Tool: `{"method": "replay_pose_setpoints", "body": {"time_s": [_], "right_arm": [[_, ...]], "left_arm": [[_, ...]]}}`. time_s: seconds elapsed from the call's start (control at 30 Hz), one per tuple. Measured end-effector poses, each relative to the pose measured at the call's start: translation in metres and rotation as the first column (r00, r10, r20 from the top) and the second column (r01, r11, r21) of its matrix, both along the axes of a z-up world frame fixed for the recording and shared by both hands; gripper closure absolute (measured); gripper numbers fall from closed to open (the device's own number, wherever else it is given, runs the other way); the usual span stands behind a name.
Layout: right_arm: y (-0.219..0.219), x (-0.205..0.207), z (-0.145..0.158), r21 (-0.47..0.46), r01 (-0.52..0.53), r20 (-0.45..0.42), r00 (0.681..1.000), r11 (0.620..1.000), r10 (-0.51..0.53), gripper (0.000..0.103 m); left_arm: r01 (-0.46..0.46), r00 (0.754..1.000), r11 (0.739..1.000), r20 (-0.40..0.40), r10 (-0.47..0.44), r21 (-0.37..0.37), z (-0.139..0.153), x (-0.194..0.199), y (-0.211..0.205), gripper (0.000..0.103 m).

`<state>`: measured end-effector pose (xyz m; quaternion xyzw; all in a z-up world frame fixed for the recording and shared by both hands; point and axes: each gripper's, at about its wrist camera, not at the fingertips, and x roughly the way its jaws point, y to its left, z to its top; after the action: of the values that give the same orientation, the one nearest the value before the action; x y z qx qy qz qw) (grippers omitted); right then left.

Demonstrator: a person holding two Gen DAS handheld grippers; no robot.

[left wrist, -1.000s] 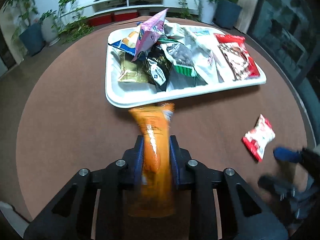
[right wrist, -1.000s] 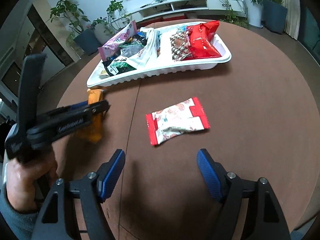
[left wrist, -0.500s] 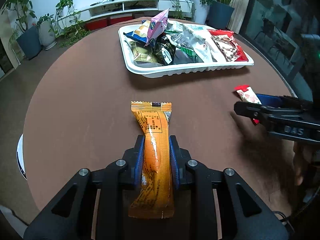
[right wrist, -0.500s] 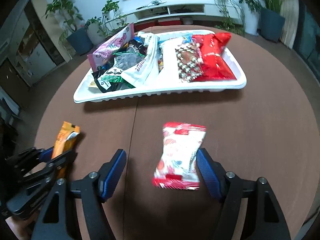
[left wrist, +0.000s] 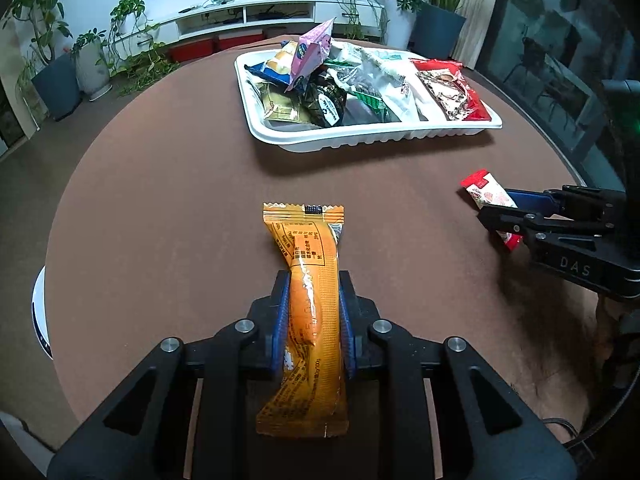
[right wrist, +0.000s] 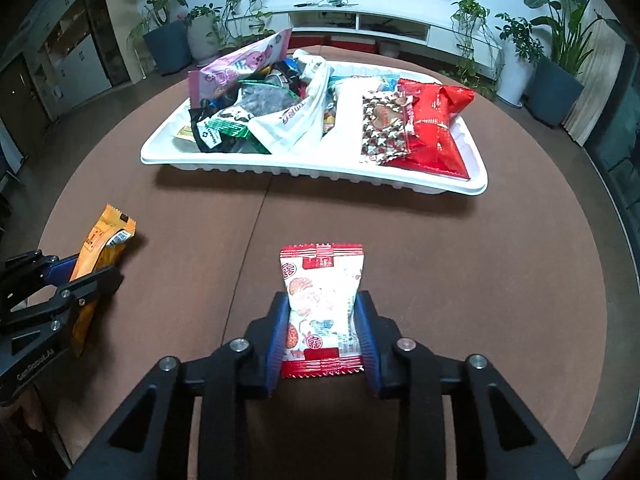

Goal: Organize snacks
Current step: 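Carry the orange bag and red-and-white packet into the white tray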

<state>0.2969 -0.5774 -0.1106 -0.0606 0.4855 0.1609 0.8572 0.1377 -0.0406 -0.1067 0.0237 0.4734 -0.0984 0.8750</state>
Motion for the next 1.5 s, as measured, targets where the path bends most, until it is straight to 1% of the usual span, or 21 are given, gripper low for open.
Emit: {"method": "replay_pose_setpoints", "body": {"time_s": [0.2, 0.33, 0.47, 0.63, 0.83, 0.9, 1.07, 1.17, 1.23, 1.33, 1.43, 1.5], "right_arm": [[-0.011, -0.007, 0.004, 0.090, 0.029, -0.024, 0.999, 0.996, -0.027, 0.073], [-0.022, -0.011, 0.009, 0.137, 0.052, -0.019, 0.999, 0.989, -0.050, 0.073], [-0.033, -0.010, 0.021, 0.185, 0.068, -0.006, 0.998, 0.980, -0.068, 0.073], [-0.038, -0.001, 0.036, 0.220, 0.070, 0.011, 0.997, 0.973, -0.074, 0.073], [-0.042, 0.016, 0.055, 0.236, 0.064, 0.046, 0.996, 0.970, -0.077, 0.073], [-0.041, 0.024, 0.064, 0.236, 0.055, 0.065, 0.995, 0.970, -0.072, 0.073], [-0.035, 0.055, 0.088, 0.241, 0.041, 0.123, 0.990, 0.970, -0.072, 0.073], [-0.027, 0.085, 0.093, 0.249, 0.036, 0.116, 0.991, 0.968, -0.067, 0.073], [-0.022, 0.103, 0.090, 0.252, 0.043, 0.101, 0.992, 0.967, -0.070, 0.073], [-0.009, 0.130, 0.083, 0.218, 0.046, 0.096, 0.993, 0.975, -0.068, 0.073], [0.003, 0.146, 0.073, 0.184, 0.038, 0.087, 0.995, 0.982, -0.055, 0.073], [0.012, 0.153, 0.066, 0.165, 0.029, 0.083, 0.996, 0.986, -0.043, 0.073]], "left_arm": [[0.000, 1.000, 1.000, 0.003, 0.000, -0.006, 0.001, 0.000, -0.002, 0.084], [-0.001, 1.000, 1.000, 0.020, 0.002, -0.008, 0.008, 0.001, -0.005, 0.084], [0.003, 0.999, 1.000, 0.032, -0.002, -0.017, 0.016, 0.003, -0.007, 0.085], [0.007, 0.999, 0.999, 0.052, -0.005, -0.043, 0.029, 0.010, -0.010, 0.085], [0.012, 0.997, 0.995, 0.076, -0.005, -0.098, 0.052, 0.028, -0.008, 0.085], [0.016, 0.996, 0.993, 0.089, -0.005, -0.117, 0.062, 0.039, -0.008, 0.085], [0.017, 0.990, 0.993, 0.140, -0.001, -0.114, 0.090, 0.077, -0.012, 0.085], [0.010, 0.990, 0.994, 0.140, 0.006, -0.112, 0.095, 0.105, -0.014, 0.085], [0.010, 0.990, 0.997, 0.144, 0.002, -0.083, 0.095, 0.122, -0.020, 0.085], [0.011, 0.990, 0.999, 0.141, -0.003, -0.052, 0.090, 0.142, -0.028, 0.085], [0.013, 0.992, 0.999, 0.130, -0.009, -0.031, 0.080, 0.159, -0.039, 0.085], [0.016, 0.993, 0.999, 0.120, -0.012, -0.030, 0.071, 0.165, -0.044, 0.085]]}}
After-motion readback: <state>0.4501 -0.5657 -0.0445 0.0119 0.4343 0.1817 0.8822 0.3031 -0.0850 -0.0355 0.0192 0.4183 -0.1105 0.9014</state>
